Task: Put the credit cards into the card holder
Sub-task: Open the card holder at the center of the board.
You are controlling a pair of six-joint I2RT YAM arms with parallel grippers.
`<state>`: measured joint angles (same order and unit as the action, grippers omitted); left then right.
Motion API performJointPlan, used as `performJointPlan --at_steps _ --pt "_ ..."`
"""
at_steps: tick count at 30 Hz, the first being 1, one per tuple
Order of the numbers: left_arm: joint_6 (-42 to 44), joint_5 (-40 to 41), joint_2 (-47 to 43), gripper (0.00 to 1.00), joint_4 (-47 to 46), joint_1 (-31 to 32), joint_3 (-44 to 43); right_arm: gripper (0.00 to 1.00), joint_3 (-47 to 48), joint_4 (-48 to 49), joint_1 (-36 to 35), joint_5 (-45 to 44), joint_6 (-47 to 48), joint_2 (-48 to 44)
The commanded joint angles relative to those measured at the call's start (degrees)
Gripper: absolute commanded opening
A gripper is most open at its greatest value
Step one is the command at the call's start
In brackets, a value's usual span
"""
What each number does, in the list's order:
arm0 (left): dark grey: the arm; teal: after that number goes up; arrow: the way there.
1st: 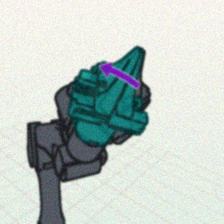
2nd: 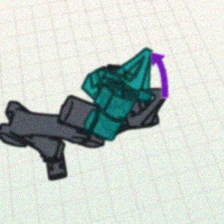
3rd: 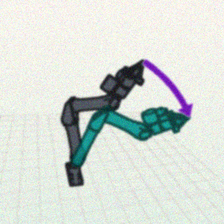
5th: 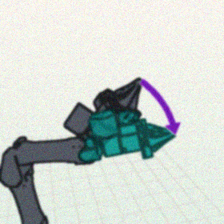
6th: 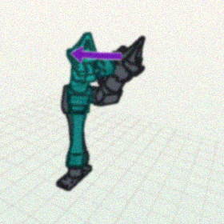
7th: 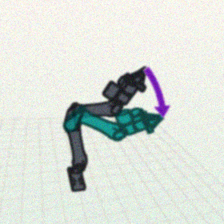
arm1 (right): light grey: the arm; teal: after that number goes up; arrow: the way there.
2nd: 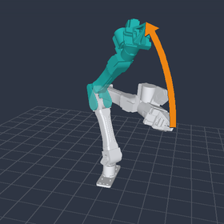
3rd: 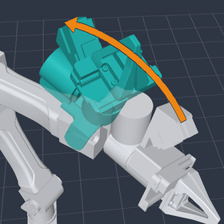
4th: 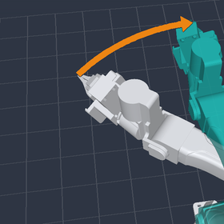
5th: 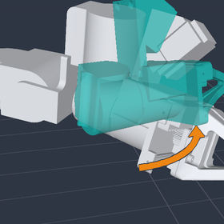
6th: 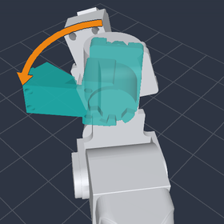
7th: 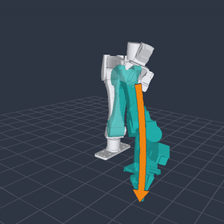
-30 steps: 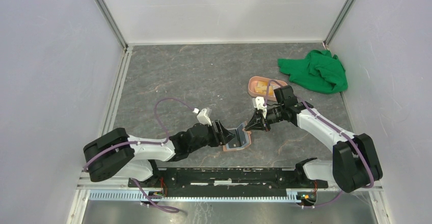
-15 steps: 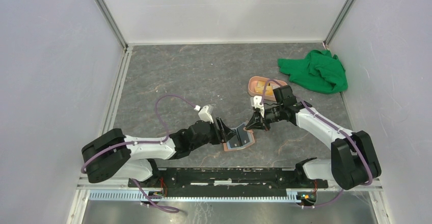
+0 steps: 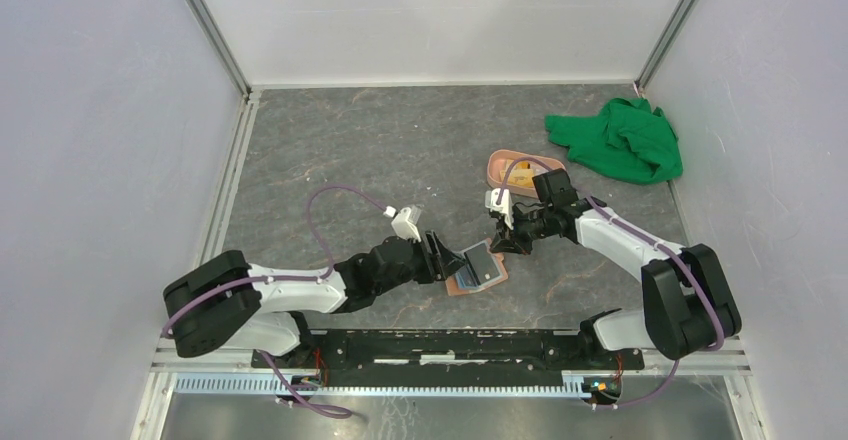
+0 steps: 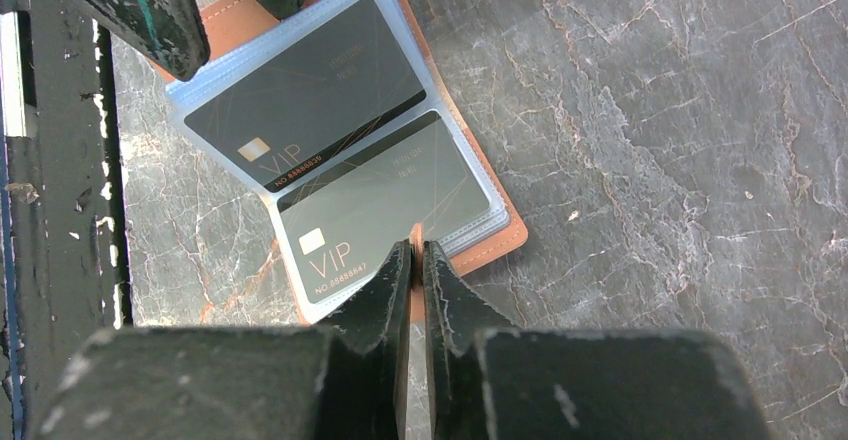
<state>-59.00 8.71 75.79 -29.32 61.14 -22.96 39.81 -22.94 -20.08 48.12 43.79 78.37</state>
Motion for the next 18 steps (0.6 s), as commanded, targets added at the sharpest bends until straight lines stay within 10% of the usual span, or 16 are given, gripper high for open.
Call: performJointPlan --at_steps 1,18 --pt "4.84 -1.05 -2.34 0.63 -4.97 0.18 -0.53 0.11 0.53 -0.27 0.23 1.18 1.24 -1.91" --pt "1.41 -4.1 -2.72 0.51 -6.95 0.96 -2.1 0.11 0.79 -0.63 -0.34 1.8 1.47 -1.42"
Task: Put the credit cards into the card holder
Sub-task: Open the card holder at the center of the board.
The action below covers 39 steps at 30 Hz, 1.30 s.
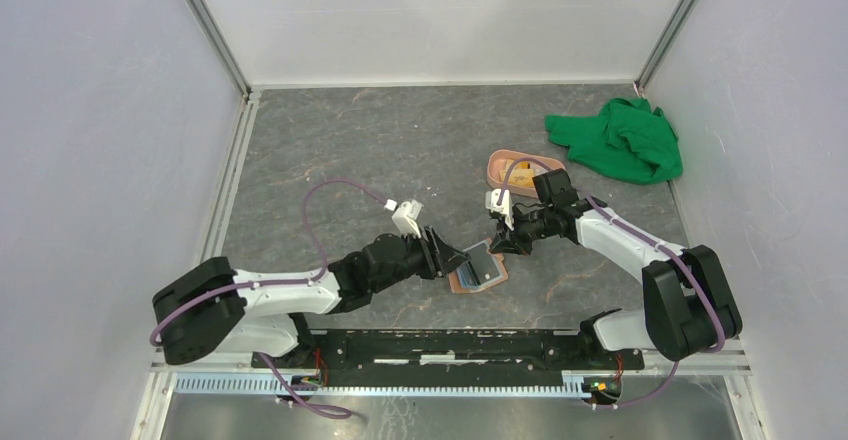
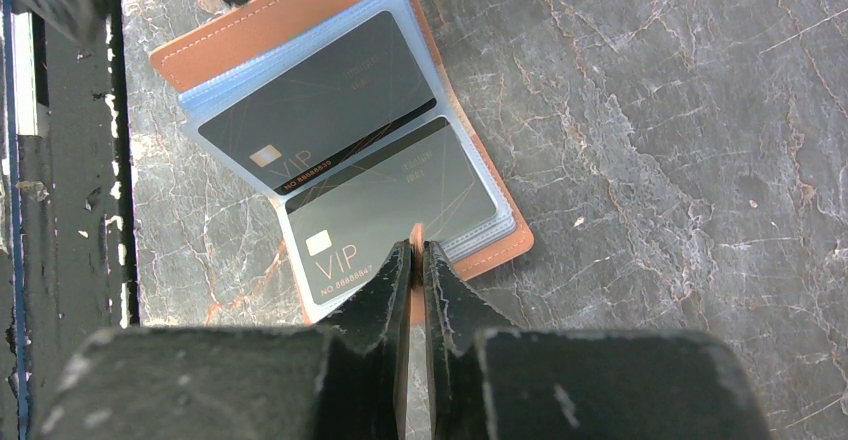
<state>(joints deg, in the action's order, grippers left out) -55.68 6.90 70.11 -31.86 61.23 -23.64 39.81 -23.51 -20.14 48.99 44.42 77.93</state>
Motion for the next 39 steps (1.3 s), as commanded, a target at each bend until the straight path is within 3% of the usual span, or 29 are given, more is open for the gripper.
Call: performJointPlan --at_steps 1,6,39 --pt "-2.47 -2.14 3.96 0.49 -4.43 1.46 -1.68 0.11 0.79 -0.04 -0.33 0.93 0.84 -1.02" --pt "-4.09 0.44 5.65 0.4 -0.5 3.19 -2.51 0.11 0.79 -0.05 -0.54 0.67 0.84 -0.92" --pt "-7.6 6.53 7.61 0.32 8.26 3.37 -0.16 0.11 0.88 -0.14 -1.04 -0.13 0.93 -0.44"
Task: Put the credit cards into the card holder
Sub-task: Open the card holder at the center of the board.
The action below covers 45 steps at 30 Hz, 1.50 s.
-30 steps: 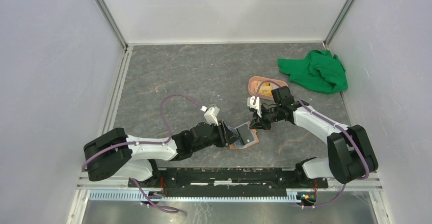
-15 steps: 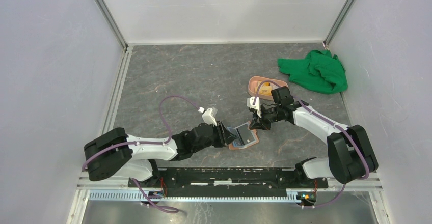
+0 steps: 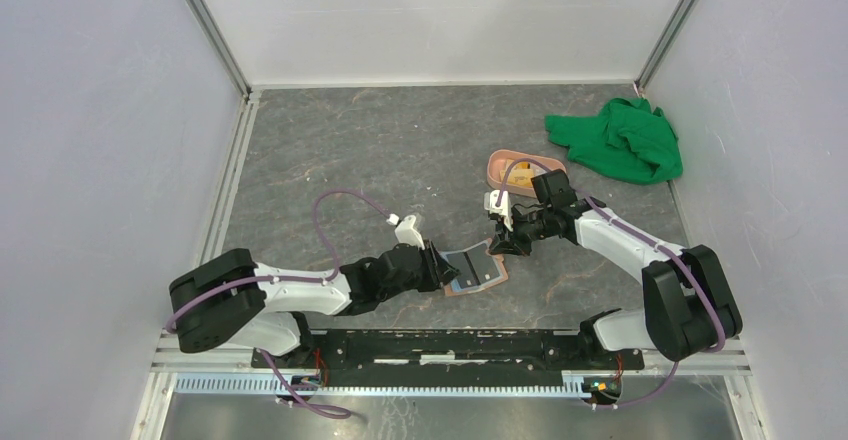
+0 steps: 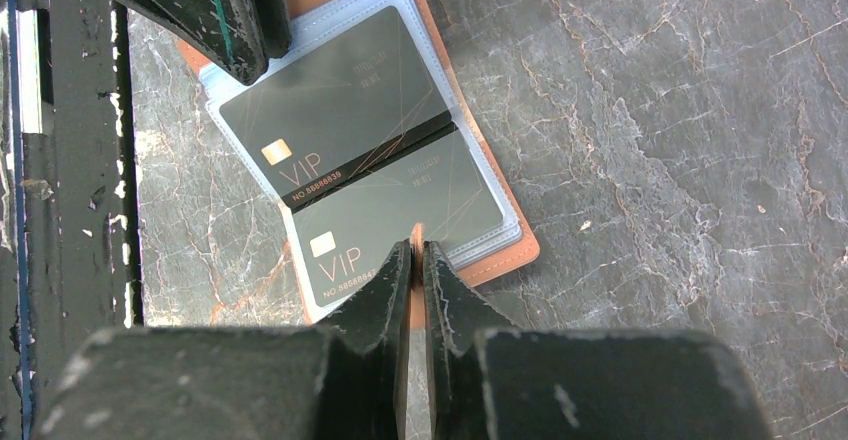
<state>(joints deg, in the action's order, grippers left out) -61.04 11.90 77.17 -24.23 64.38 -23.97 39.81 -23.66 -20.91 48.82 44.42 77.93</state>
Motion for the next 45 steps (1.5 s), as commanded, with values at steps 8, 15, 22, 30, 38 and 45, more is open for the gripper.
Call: performJointPlan --at_steps 8,15,22,30,38,45 --pt "-5.19 1.01 0.21 0.4 1.48 0.21 1.29 0.11 0.92 0.01 -0.26 0.05 0.93 -0.46" --pt "-6.28 0.94 -0.72 0.47 0.85 0.21 1.91 0.11 0.88 -0.07 -0.34 0.05 0.93 -0.29" --pt "-8.35 0.87 -1.03 0.52 -1.54 0.21 3.42 0.11 0.88 -0.05 -0.44 0.02 1.02 -0.24" --pt "-11.23 -1.6 1.09 0.56 -12.88 -0.33 7.07 0.11 0.88 -0.07 -0.58 0.05 1.02 -0.22" --pt "-10.83 -2.21 1.96 0.52 -14.93 -0.5 6.67 0.11 0.98 -0.25 -0.67 0.05 1.1 -0.06" --pt "-10.55 -1.78 2.17 0.46 -14.16 -0.66 6.66 0.16 1.61 -0.98 -0.77 -0.51 1.58 -0.44"
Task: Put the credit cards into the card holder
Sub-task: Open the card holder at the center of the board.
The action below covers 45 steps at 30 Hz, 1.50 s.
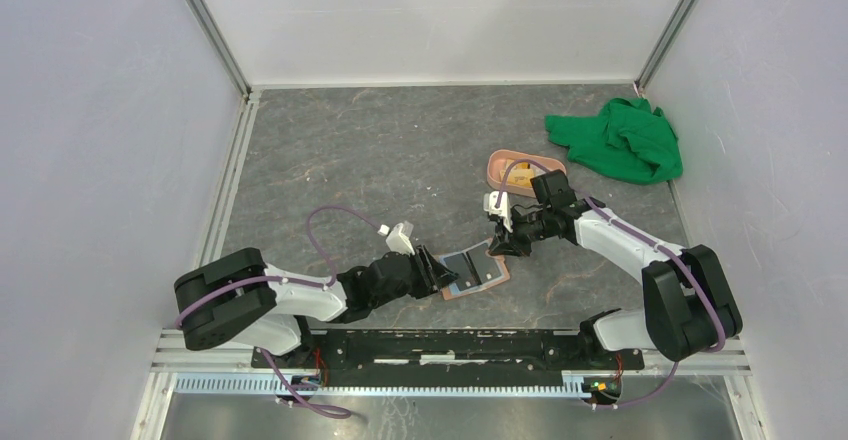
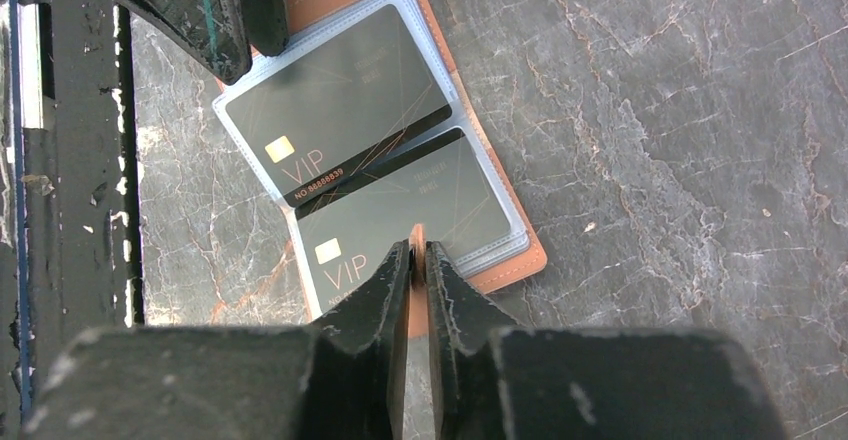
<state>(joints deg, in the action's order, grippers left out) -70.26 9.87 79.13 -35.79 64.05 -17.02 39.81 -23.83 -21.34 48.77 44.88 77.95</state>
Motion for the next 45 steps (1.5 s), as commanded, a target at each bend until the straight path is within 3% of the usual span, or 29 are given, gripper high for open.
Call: performJointPlan --at_steps 1,8,13,18,25,39,45 --pt "-1.17 0.25 0.31 0.45 -2.83 -0.34 -0.3 0.2 1.74 -0.94 -0.26 -0.71 1.17 -0.86" --pt "0.56 -0.06 0.21 0.44 -2.88 -0.84 -1.15 0.51 1.41 -1.09 3.12 -3.71 1.62 -6.48" --pt "1.75 -0.55 0.72 0.43 -4.35 -1.0 -1.61 0.62 -2.26 -0.8 3.06 8.11 4.3 -11.5" --pt "2.23 -1.17 2.25 0.38 -6.26 -1.15 -2.31 0.61 -3.06 1.25 -2.42 10.22 1.57 -6.57" --pt "2.18 -1.16 3.21 0.29 -8.33 -1.27 -2.1 0.54 -1.84 4.36 -3.32 8.18 -5.04 -1.04" --pt "2.57 -1.86 6.21 0.24 -5.34 -1.78 -4.43 0.56 -1.76 4.59 -3.31 7.43 -5.68 -0.42" --pt "2.97 -1.9 7.06 0.24 -3.73 -1.87 -5.59 0.65 -1.76 4.78 -3.46 8.74 -6.71 -0.08"
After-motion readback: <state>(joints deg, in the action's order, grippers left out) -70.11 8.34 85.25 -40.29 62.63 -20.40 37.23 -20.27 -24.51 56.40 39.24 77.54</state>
